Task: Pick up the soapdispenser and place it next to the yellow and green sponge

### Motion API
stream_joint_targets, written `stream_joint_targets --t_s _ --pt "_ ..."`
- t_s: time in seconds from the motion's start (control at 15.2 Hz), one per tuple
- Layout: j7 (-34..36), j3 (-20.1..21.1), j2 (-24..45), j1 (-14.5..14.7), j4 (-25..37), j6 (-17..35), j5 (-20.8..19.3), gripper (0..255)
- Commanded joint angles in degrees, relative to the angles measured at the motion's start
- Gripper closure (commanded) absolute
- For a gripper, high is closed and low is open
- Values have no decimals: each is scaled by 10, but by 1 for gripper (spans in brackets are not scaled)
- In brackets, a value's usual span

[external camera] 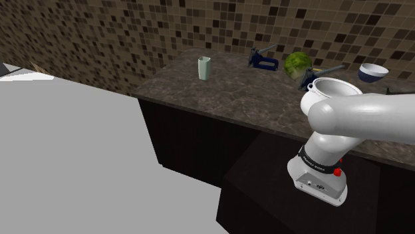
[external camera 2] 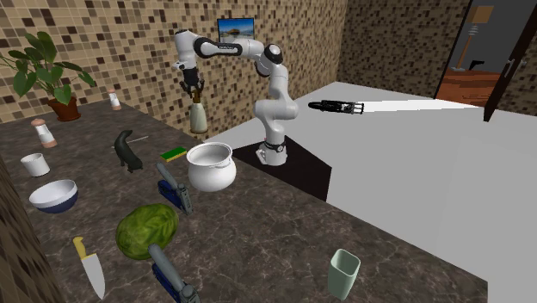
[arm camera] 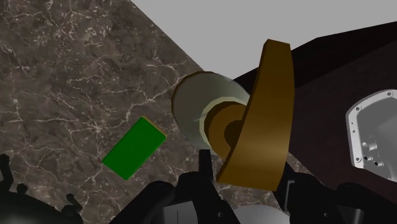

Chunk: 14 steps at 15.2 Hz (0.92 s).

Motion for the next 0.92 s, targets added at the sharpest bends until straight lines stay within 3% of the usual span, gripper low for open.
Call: stream_joint_targets --t_s 0.0,0.86 --pt "4 -6 -6 -3 -16 12 -7 255" --pt "25 -57 -36 -14 -94 79 -52 255"
